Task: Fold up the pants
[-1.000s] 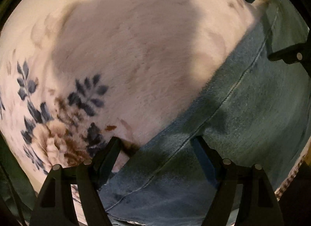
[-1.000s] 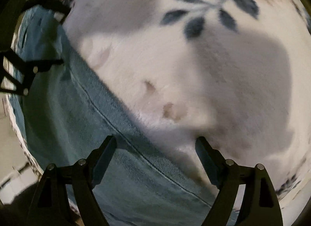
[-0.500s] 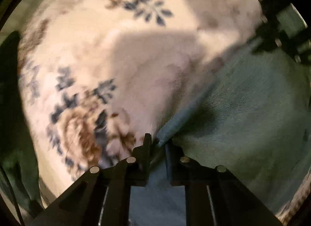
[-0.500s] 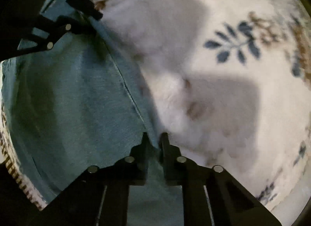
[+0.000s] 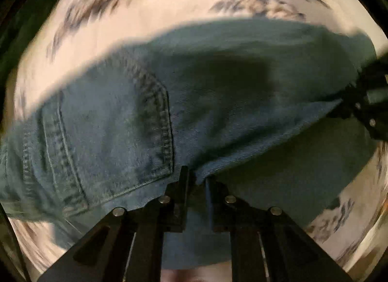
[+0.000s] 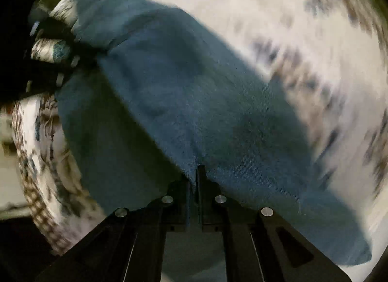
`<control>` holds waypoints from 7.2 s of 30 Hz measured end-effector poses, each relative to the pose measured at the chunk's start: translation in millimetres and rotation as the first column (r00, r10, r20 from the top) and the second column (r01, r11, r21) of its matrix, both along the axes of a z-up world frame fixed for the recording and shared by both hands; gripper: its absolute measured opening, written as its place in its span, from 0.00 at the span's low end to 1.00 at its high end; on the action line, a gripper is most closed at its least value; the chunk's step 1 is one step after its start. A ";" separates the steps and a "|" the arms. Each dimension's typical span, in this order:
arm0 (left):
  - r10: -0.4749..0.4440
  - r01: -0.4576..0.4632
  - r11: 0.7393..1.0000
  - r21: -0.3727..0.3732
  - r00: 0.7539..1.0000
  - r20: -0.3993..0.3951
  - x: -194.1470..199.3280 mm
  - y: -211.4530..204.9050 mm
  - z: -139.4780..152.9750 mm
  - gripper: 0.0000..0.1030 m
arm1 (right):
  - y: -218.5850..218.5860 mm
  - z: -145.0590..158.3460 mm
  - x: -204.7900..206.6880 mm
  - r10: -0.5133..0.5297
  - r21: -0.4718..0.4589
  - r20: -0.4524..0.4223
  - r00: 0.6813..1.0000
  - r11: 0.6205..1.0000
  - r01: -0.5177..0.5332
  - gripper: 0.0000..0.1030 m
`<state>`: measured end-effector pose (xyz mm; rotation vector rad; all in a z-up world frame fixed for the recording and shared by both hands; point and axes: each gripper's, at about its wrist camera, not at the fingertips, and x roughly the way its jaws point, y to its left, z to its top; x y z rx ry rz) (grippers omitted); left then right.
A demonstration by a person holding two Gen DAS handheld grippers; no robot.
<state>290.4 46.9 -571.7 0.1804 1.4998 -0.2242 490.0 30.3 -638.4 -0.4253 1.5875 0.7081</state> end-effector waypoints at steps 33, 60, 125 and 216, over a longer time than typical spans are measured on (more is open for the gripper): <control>0.938 -0.885 0.289 -0.365 0.338 -0.077 -33.3 203.6 46.9 0.34 | -61.3 19.0 -55.4 -0.864 0.156 -0.305 0.401 0.370 0.916 0.99; 0.880 -0.819 0.467 -0.334 0.467 0.088 -31.3 236.1 44.2 0.12 | -36.3 -28.2 -54.6 -0.933 0.040 -0.109 0.342 0.340 0.940 0.99; 0.039 -0.049 0.998 0.042 0.977 0.211 46.0 -225.9 55.5 0.34 | -471.2 29.0 -56.3 -0.952 0.237 -0.158 0.263 0.222 0.946 0.06; 0.841 -0.766 0.365 -0.529 0.515 -0.166 -44.3 64.0 13.7 0.06 | -241.8 -94.2 -162.2 -0.793 0.274 -0.602 -0.089 -0.310 0.910 0.05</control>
